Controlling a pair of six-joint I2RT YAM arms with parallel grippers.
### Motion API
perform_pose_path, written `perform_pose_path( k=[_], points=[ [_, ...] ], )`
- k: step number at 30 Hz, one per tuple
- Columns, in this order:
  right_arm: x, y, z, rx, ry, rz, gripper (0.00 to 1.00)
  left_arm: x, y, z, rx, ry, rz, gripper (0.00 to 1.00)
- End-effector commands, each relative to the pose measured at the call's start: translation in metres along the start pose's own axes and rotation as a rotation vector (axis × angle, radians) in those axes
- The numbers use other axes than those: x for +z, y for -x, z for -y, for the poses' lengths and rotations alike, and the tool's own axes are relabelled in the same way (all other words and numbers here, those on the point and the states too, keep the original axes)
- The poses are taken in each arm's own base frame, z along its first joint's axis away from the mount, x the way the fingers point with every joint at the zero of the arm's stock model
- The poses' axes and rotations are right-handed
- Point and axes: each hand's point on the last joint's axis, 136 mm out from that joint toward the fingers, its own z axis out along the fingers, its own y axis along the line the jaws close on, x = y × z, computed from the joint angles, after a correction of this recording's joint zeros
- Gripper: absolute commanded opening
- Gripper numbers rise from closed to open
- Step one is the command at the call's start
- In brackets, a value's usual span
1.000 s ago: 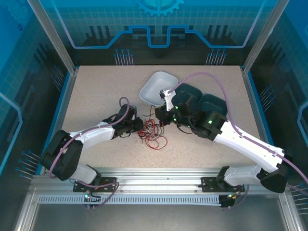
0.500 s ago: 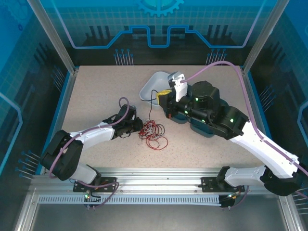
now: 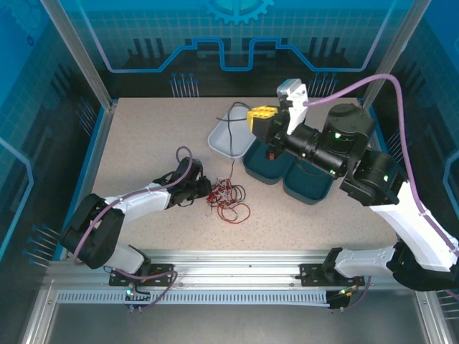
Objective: Untangle the cables
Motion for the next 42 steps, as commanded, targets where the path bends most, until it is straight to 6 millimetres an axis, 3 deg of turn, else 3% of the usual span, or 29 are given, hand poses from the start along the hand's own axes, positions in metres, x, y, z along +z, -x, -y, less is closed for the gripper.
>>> perform_pose_path(
  k=[1, 5, 10, 20, 26, 28, 36, 42],
  points=[
    [0.0, 0.012, 0.003, -0.06, -0.041, 0.015, 0.0, -0.002, 0.0, -0.003, -0.009, 0.012, 0.01, 0.18],
    [0.013, 0.022, 0.021, -0.11, -0.155, 0.016, 0.0, -0.005, 0.003, 0.0, -0.006, 0.001, 0.019, 0.2],
    [0.04, 0.022, 0.043, -0.164, -0.277, 0.006, 0.0, -0.017, 0.008, 0.004, -0.002, -0.01, 0.042, 0.31],
    [0.109, -0.019, 0.124, -0.124, -0.437, -0.13, 0.0, -0.075, 0.029, -0.002, 0.014, 0.024, 0.187, 0.67],
    [0.145, -0.052, 0.174, -0.059, -0.47, -0.195, 0.0, -0.1, 0.035, -0.011, -0.003, 0.046, 0.258, 0.87],
    [0.154, -0.064, 0.191, -0.046, -0.491, -0.212, 0.0, -0.105, 0.035, -0.015, -0.008, 0.056, 0.27, 0.99],
    [0.182, -0.135, 0.253, 0.004, -0.619, -0.361, 0.0, -0.118, 0.038, -0.024, -0.019, 0.084, 0.305, 0.99],
    [0.192, -0.193, 0.272, 0.057, -0.665, -0.5, 0.0, -0.12, 0.039, -0.03, -0.018, 0.105, 0.319, 0.99]
  ],
)
